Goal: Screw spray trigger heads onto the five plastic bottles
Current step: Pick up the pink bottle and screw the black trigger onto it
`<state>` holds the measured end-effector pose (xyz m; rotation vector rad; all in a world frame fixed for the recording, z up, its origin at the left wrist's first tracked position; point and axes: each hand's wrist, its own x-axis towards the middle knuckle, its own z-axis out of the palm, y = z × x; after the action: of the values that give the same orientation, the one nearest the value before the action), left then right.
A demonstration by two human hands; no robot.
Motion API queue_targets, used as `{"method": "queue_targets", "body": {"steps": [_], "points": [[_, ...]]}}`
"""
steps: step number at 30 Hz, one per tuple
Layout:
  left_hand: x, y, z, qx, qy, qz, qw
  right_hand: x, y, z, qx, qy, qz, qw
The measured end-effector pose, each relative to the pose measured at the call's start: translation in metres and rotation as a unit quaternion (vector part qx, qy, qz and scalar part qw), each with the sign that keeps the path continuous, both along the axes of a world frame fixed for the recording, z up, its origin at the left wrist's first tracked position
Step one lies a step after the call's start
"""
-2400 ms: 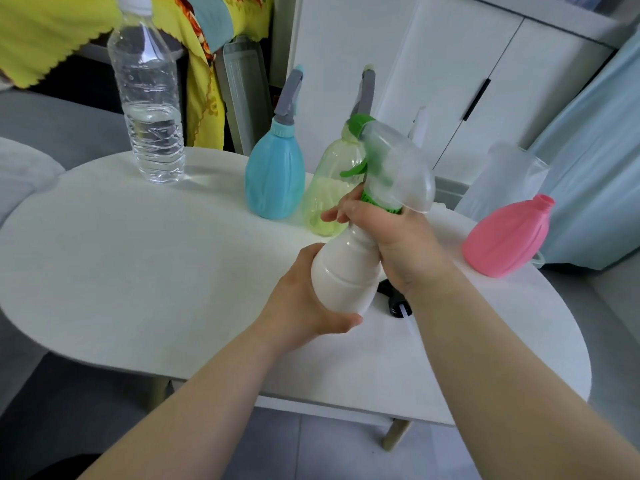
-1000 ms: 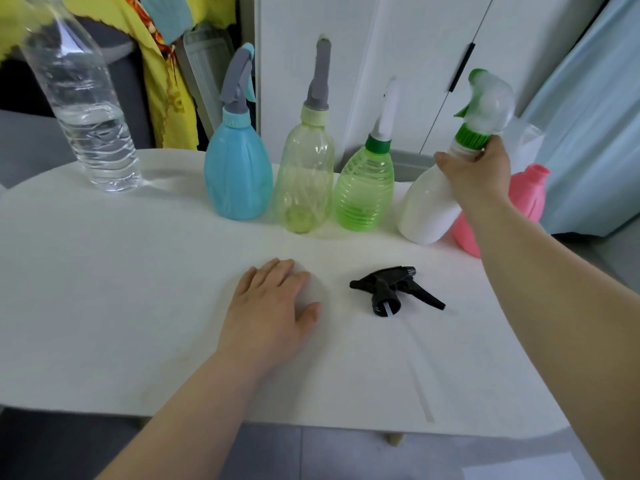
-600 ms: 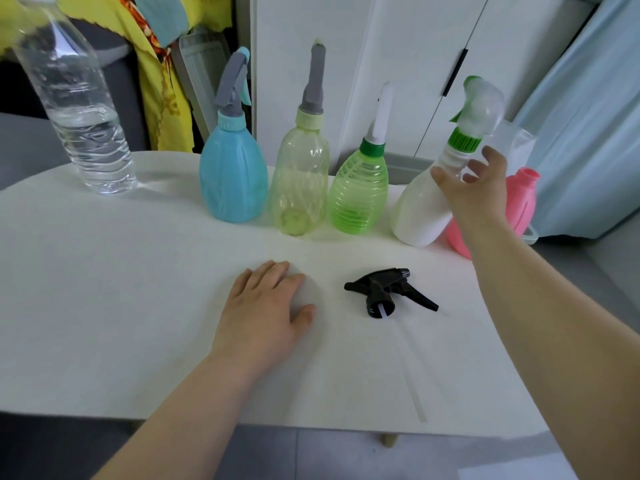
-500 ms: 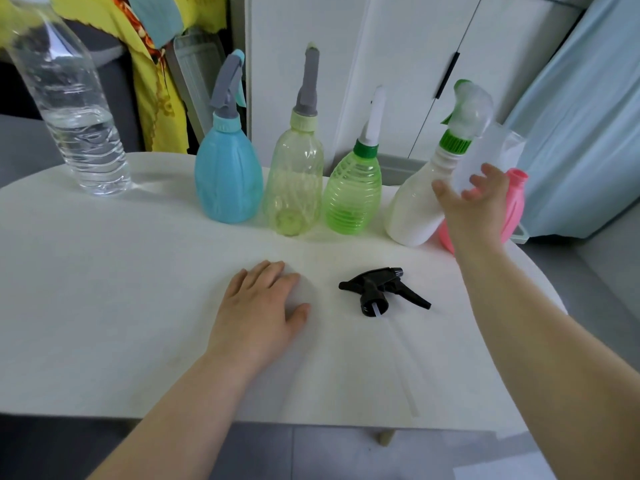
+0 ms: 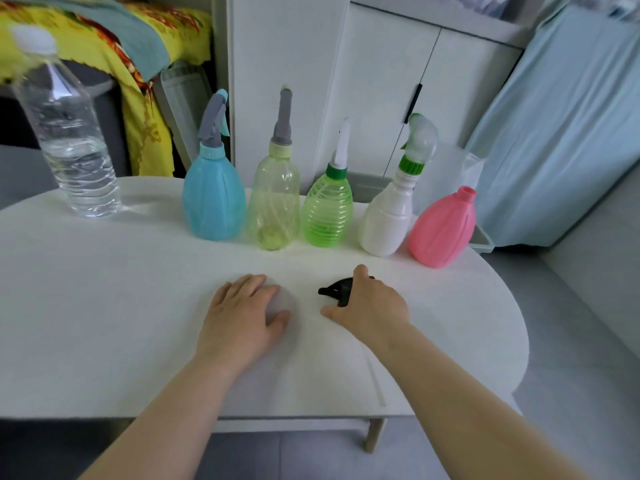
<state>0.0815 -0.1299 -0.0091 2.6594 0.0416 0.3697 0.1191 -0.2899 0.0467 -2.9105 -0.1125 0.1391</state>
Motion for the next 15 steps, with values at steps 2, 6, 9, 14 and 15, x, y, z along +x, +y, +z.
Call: {"method": "queue_targets", "body": {"steps": [2, 6, 9, 14, 15], "points": [[0.0, 0.0, 0.001, -0.001, 0.0, 0.002, 1.0, 0.0, -0.001, 0.0, 0.016, 0.006, -0.008, 1.0], [-0.001, -0.002, 0.003, 0.007, 0.004, 0.003, 1.0, -0.003, -0.018, 0.003, 0.196, 0.033, -0.031, 0.98], [-0.002, -0.003, 0.005, 0.013, 0.015, 0.005, 1.0, -0.009, -0.04, 0.007, 0.412, 0.023, -0.069, 0.908], [0.003, -0.019, 0.015, -0.044, 0.031, -0.005, 0.999, -0.013, -0.099, 0.012, 0.738, 0.011, -0.143, 0.66], [0.005, -0.029, 0.02, -0.075, 0.026, -0.021, 0.997, -0.011, -0.112, 0.013, 0.789, 0.014, -0.154, 0.595]]}}
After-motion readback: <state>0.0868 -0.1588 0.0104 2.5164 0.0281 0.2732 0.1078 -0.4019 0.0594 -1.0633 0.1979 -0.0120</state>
